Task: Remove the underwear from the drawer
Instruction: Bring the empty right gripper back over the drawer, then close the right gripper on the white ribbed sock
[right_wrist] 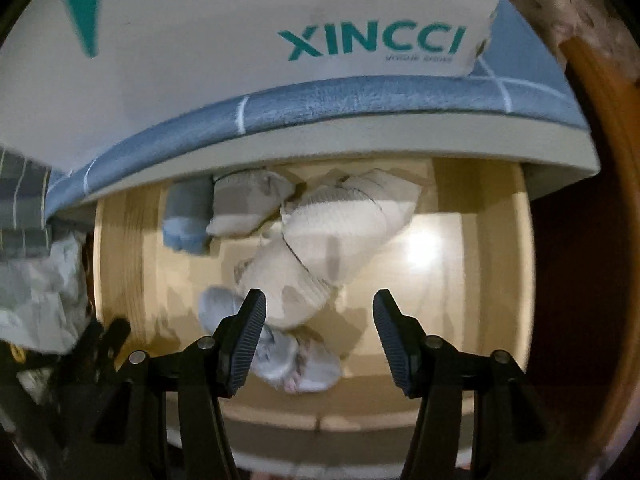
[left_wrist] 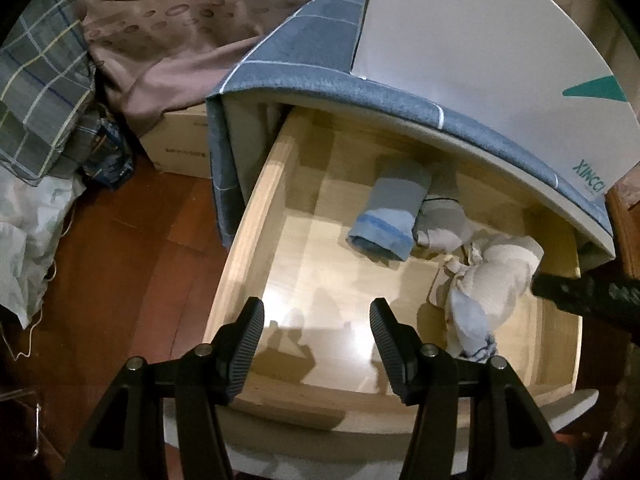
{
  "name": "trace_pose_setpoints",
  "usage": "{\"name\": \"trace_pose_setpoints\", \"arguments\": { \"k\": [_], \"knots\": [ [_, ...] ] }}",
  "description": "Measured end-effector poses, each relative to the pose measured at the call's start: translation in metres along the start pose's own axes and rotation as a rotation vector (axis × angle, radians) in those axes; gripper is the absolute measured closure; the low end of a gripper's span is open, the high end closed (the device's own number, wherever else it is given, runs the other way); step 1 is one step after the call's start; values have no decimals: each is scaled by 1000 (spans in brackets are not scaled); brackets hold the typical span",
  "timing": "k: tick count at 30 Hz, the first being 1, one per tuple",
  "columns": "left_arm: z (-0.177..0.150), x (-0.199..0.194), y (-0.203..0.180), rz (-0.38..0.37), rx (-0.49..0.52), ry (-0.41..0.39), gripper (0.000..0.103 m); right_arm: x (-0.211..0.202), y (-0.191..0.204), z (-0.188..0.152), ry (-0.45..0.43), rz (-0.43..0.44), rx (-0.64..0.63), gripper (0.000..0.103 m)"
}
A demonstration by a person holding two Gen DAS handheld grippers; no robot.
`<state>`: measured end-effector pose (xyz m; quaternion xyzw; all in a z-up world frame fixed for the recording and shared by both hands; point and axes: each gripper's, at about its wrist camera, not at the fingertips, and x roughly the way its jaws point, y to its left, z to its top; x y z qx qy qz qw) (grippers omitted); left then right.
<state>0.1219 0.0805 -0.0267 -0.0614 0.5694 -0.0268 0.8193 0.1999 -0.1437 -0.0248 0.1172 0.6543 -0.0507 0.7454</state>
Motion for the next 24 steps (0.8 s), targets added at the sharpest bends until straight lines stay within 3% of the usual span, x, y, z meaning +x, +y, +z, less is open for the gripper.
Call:
{"name": "trace_pose_setpoints", "arguments": {
  "k": [3, 14, 18, 24],
  "knots": [
    [-2, -3, 3, 12, 7, 6, 47, 11, -2, 4, -18, -4, 65, 40],
    [-3, 1, 9, 5, -18, 37, 47, 48, -12, 11, -37, 27, 266, 37],
    [-3, 4, 6, 6, -1, 54, 47, 55, -9, 13, -36, 0, 240, 38],
    [-2, 9, 4, 0, 5, 72, 47, 53, 0, 12, -33, -79, 99, 43]
  ]
}}
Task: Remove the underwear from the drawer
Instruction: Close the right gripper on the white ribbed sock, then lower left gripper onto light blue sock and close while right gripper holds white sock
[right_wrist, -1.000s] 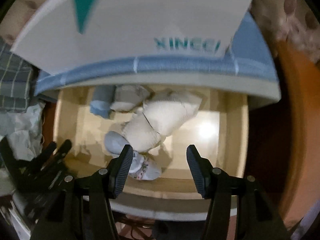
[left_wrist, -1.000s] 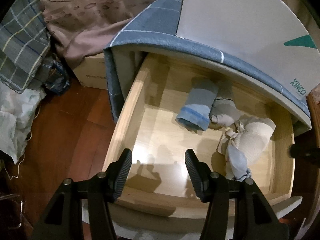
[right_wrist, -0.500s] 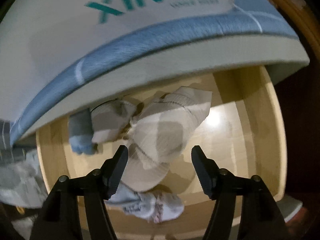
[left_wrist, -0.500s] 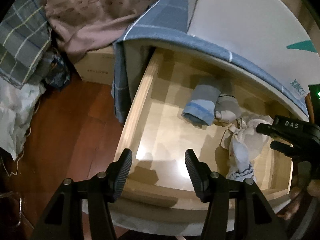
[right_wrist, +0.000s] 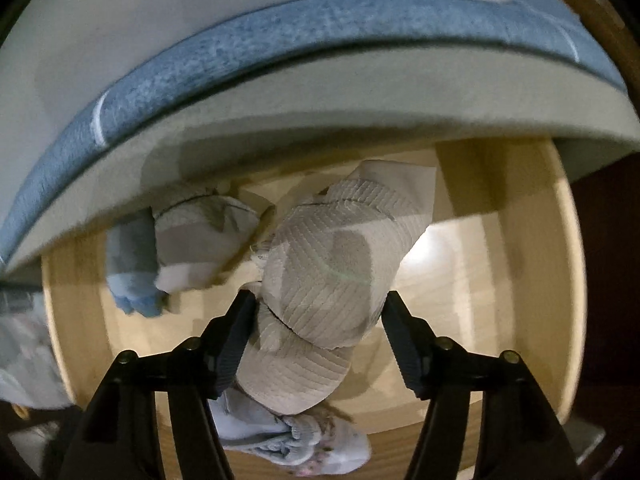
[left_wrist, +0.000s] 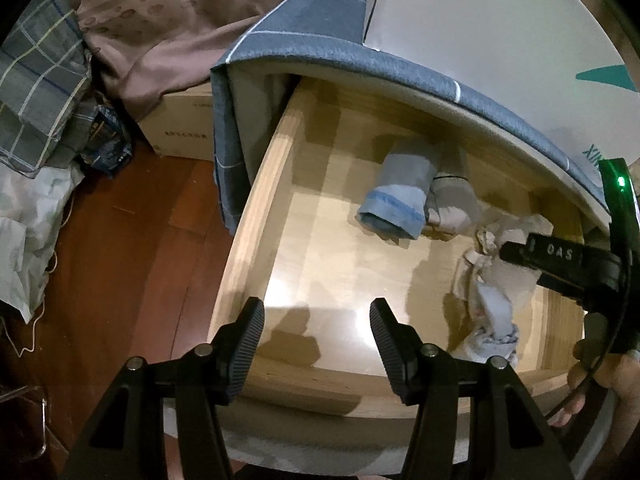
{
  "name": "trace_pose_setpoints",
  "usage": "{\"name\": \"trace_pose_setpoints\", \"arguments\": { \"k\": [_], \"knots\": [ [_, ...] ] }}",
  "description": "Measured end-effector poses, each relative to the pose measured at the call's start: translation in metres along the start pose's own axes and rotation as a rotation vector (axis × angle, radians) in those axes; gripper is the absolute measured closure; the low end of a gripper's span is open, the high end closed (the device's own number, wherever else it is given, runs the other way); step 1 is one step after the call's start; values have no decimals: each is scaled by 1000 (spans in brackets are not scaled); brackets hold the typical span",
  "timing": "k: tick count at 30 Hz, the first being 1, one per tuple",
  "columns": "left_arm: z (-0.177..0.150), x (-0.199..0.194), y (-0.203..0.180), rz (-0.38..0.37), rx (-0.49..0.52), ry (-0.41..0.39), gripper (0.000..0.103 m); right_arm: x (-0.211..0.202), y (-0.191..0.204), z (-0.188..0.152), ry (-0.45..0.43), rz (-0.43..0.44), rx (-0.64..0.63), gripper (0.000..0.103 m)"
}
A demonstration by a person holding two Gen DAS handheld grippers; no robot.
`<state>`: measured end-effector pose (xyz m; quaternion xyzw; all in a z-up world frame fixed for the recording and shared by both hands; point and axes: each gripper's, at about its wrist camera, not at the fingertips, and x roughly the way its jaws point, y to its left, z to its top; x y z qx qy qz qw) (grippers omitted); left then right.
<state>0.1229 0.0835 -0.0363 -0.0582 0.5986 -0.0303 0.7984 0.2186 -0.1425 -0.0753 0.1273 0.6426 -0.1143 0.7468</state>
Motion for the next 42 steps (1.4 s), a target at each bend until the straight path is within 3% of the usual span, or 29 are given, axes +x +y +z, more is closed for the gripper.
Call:
{"name": "trace_pose_setpoints", "arguments": {
  "k": [6, 10, 18, 27, 32, 36, 39, 42],
  "knots": [
    [0, 4, -1, -1, 5, 15, 47, -2, -3, -2, 2, -77, -171, 43],
    [1, 5, -2, -4, 4, 17, 47, -1, -4, -8, -5, -187, -310, 43],
    [0, 7, -5, -8, 18, 20, 47, 12, -9, -29, 48, -247, -381, 42],
    [3, 10, -11, -13, 43, 27, 47, 14, -13, -36, 92, -218, -398, 46],
    [11, 15, -18, -55, 87, 36, 47, 19, -23, -34, 110, -168, -343, 46],
    [24, 13, -28, -77, 132, -2, 47, 22, -45, -35, 118, -117, -290, 48],
    [36, 11, -38, -41, 188, -66, 47, 20, -64, -31, 125, -98, -273, 49],
    [42, 16, -53, -15, 289, -81, 47, 22, -69, -30, 124, -97, -272, 49]
  ]
}}
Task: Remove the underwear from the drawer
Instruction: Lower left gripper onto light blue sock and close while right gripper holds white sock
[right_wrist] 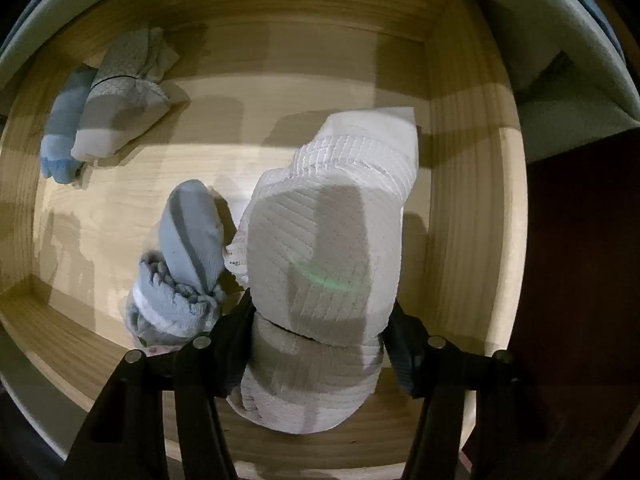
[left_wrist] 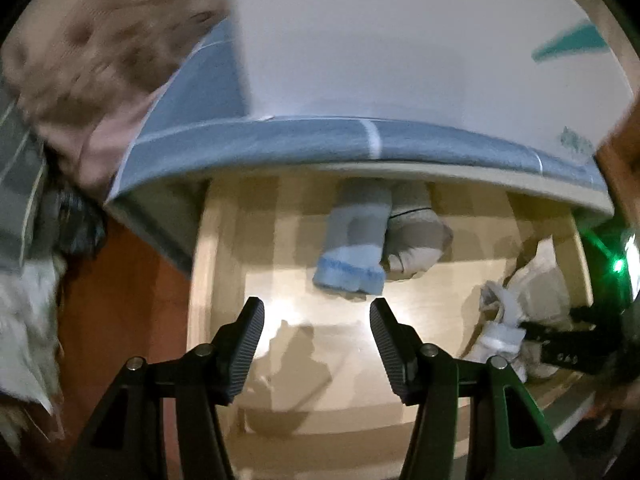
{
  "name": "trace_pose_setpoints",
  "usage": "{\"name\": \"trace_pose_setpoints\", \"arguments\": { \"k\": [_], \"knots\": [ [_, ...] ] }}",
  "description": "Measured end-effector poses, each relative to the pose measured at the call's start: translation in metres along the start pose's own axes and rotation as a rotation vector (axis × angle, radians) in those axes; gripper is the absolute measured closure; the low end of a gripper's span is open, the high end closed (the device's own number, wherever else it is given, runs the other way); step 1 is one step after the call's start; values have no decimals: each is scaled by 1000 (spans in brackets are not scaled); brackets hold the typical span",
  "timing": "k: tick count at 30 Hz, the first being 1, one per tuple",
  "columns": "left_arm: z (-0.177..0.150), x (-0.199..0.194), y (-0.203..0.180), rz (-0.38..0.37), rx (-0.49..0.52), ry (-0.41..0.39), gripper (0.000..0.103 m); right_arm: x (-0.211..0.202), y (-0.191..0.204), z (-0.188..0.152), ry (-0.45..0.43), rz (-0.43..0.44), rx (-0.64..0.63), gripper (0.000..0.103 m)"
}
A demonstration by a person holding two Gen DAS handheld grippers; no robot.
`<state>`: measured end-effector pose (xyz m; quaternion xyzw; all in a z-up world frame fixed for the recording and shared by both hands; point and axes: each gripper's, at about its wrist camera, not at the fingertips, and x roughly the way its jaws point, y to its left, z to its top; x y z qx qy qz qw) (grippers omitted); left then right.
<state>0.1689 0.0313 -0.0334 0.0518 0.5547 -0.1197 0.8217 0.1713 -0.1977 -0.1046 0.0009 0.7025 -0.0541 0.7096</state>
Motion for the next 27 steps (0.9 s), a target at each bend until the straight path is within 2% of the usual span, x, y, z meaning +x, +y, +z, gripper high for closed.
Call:
{"name": "trace_pose_setpoints", "arguments": {
  "k": [6, 14, 20, 21, 23, 27],
  "knots": [
    [15, 20, -21, 13, 171, 30, 47, 0, -10, 0, -2, 8, 7, 49],
    [36, 49, -35, 28, 243, 70, 47, 0, -16, 1, 3, 28, 20, 49],
    [45, 64, -42, 58, 287, 71, 47, 3, -17, 0, 1, 30, 21, 49],
    [46, 66, -42, 58, 289, 77, 51, 3, -17, 0, 1, 29, 21, 49],
    [49, 72, -43, 39, 285, 99, 70, 3, -17, 0, 2, 29, 20, 49],
    [56, 76, -40, 42, 276, 107, 73, 5, -18, -1, 0, 30, 21, 49]
  ]
}}
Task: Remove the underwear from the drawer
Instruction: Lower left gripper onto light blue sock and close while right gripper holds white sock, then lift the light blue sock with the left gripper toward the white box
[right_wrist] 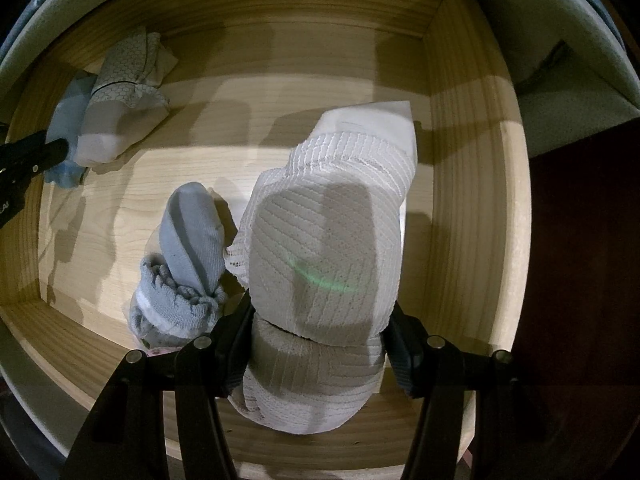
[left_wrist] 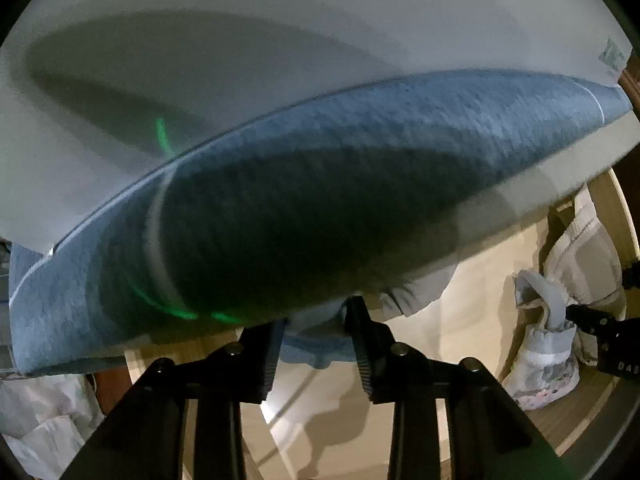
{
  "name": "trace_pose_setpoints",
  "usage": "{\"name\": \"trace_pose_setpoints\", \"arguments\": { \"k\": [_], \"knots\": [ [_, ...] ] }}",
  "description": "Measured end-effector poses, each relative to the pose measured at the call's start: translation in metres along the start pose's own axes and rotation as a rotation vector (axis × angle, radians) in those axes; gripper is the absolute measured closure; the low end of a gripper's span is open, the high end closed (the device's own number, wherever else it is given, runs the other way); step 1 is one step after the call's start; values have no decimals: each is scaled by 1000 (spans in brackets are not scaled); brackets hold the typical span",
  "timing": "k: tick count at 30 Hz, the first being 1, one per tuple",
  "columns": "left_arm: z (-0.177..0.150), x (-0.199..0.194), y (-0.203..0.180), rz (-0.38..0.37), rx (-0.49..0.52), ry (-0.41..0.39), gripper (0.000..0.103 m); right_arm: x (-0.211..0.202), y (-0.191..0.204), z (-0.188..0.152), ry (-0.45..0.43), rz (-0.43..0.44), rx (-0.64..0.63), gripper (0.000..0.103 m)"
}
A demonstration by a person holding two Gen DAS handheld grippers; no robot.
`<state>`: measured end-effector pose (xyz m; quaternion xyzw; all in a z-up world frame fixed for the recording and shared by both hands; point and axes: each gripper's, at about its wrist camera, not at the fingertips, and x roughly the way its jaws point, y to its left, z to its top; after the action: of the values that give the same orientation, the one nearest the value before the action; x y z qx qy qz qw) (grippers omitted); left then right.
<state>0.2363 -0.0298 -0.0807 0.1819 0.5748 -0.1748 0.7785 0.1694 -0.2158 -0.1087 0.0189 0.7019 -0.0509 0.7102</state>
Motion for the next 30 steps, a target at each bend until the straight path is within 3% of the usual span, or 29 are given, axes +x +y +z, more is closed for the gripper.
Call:
{"name": "trace_pose_setpoints", "arguments": {
  "k": [5, 15, 22, 30],
  "knots": [
    [0, 0, 2, 4, -6, 0, 80, 3, 2, -1, 0, -1, 0, 49],
    [-14, -2, 21, -46, -90, 99, 81, 3, 2, 0, -1, 0, -2, 49],
    [-46, -6, 28, -105, -145, 192, 81, 3, 2, 0, -1, 0, -3, 49],
    [-78, -16, 9, -138, -139, 257, 81, 1, 1, 1, -2, 1, -6, 49]
  ]
}}
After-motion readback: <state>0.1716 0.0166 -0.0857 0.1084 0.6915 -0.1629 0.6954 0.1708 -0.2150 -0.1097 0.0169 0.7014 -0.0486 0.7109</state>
